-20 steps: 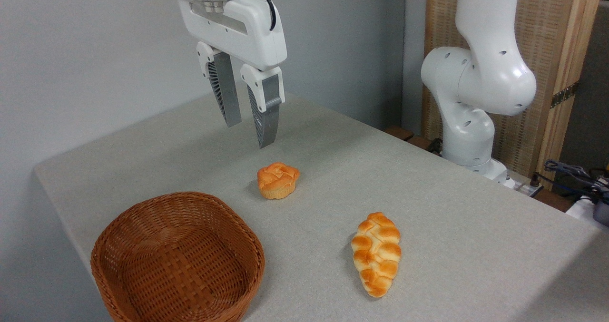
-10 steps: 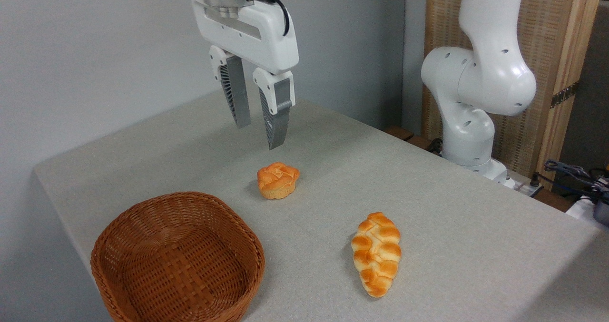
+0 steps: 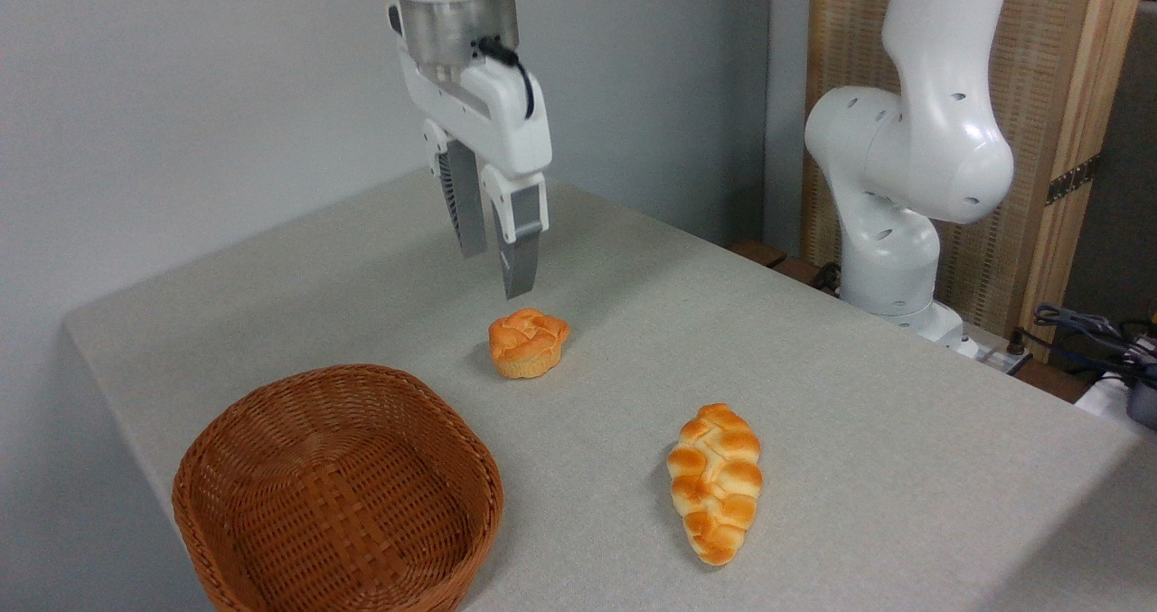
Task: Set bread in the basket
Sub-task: 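Lower the open gripper down around the round golden bun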
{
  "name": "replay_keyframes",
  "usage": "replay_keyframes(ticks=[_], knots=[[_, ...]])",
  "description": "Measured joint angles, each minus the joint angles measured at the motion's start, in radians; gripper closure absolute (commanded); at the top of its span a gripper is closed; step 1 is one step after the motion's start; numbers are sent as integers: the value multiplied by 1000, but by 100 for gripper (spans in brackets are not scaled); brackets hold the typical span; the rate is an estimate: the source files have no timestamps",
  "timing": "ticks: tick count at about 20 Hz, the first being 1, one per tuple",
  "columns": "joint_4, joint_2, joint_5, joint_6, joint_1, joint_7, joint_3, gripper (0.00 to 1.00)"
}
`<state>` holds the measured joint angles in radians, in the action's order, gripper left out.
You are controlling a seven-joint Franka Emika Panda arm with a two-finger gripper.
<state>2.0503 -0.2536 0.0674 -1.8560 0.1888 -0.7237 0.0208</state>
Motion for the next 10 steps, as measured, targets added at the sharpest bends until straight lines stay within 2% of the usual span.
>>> replay_keyframes(ticks=[4,10], knots=[[113,-24,86,-100,25,0,0,0],[212,-31,91,-191,59,-5,4,0]])
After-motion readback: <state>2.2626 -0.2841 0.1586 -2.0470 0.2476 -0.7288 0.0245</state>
